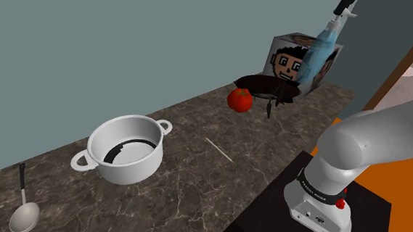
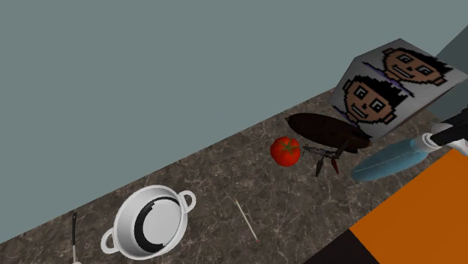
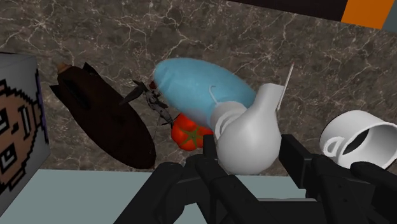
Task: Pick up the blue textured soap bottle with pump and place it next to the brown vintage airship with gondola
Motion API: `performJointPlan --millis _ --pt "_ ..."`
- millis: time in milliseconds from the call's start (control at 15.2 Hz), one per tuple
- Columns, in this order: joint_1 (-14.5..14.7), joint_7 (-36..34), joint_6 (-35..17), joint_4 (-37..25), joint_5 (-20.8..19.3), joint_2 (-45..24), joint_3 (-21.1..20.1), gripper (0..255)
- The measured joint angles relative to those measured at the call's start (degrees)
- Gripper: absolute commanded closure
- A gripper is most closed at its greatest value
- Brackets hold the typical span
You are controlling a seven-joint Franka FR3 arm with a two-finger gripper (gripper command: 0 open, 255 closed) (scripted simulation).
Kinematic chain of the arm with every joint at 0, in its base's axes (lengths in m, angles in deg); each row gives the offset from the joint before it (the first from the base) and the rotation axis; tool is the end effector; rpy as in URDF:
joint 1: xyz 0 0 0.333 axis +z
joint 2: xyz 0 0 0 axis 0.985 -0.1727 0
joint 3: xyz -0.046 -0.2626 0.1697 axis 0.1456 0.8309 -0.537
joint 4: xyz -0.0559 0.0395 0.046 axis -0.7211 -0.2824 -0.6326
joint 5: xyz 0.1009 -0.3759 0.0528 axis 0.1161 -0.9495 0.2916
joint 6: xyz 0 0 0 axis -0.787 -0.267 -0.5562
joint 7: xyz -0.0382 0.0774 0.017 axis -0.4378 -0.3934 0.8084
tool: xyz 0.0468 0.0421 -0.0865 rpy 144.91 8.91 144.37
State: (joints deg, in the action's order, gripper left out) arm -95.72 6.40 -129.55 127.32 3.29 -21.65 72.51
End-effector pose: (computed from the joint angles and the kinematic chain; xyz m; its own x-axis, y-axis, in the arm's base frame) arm 0.2064 -0.2707 0.7213 0.9873 0.0661 0.1441 0.0857 -0.9872 -0.1346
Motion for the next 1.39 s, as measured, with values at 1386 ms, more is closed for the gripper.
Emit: performJointPlan --millis 1386 --pt "-2.52 0.81 -14.77 22.13 -2.84 7.43 0.88 255"
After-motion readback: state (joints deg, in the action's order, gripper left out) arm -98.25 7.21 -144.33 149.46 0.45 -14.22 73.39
